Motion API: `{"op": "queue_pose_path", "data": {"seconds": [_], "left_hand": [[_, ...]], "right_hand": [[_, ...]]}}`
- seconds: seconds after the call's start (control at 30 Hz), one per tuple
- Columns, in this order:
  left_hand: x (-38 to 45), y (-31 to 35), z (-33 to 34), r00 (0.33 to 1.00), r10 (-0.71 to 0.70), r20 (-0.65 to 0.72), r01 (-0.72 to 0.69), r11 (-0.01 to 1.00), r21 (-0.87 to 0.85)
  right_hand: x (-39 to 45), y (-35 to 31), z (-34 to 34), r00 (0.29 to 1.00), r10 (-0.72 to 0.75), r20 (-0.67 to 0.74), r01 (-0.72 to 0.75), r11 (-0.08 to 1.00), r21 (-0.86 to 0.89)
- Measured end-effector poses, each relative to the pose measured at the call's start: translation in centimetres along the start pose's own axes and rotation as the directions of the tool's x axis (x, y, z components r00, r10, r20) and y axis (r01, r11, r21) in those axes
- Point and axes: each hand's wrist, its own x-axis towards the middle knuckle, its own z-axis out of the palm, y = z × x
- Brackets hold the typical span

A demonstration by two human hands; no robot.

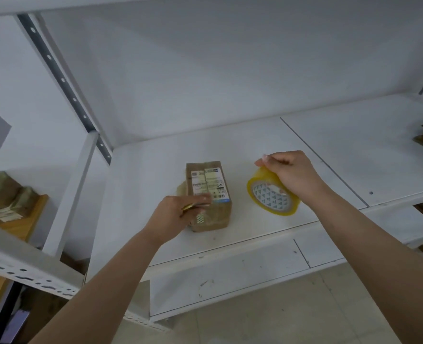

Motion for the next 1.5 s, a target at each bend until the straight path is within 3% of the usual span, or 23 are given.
{"op": "queue_pose_path", "data": {"seconds": [0.17, 0.27, 0.37, 0.5, 0.67, 0.93, 1.0, 1.1, 1.3, 1.5], "left_hand": [[0.9, 1.1, -1.4, 0.962, -0.245, -0.121, 0.217, 0.955, -0.203], [2.0, 3.6, -1.4, 0.916, -0.314, -0.251, 0.2, 0.898, -0.392], [3.2, 6.2, -0.7, 0.909, -0.372, -0.189, 0.21, 0.799, -0.563], [4.4, 8.0, 0.0, 0.927, -0.369, -0.073, 0.293, 0.831, -0.472], [5.1, 8.2, 0.1, 0.934, -0.336, -0.122, 0.253, 0.863, -0.437], [4.9, 6.6, -2.0, 0.9, -0.327, -0.288, 0.286, 0.942, -0.178], [4.0, 5.3, -2.6, 0.882, -0.344, -0.322, 0.325, 0.939, -0.112], [2.5, 3.4, -2.8, 0.857, -0.394, -0.332, 0.391, 0.917, -0.08], [2.6, 2.7, -1.1, 0.849, -0.406, -0.338, 0.433, 0.901, 0.005], [2.9, 1.9, -0.4, 0.838, -0.445, -0.317, 0.489, 0.869, 0.073]], "right_hand": [[-0.5, -1.4, -0.3, 0.978, 0.015, 0.209, -0.012, 1.0, -0.012], [-0.6, -2.4, -0.1, 0.967, 0.016, 0.253, -0.007, 0.999, -0.035], [-0.8, -3.1, 0.2, 0.952, 0.031, 0.306, -0.01, 0.997, -0.07], [-1.1, -3.8, 0.6, 0.942, 0.02, 0.336, 0.025, 0.991, -0.129], [-1.1, -3.9, 0.9, 0.927, 0.039, 0.372, 0.014, 0.99, -0.138], [0.8, -3.1, -1.0, 0.917, 0.05, 0.395, -0.131, 0.975, 0.18], [1.2, -2.2, -1.4, 0.916, 0.062, 0.396, -0.112, 0.988, 0.104], [1.8, -0.1, -1.4, 0.932, 0.12, 0.343, -0.064, 0.983, -0.17], [3.1, 1.9, 0.1, 0.953, 0.16, 0.256, 0.005, 0.84, -0.542], [4.1, 2.6, 2.0, 0.965, 0.142, 0.22, 0.063, 0.69, -0.721]]}}
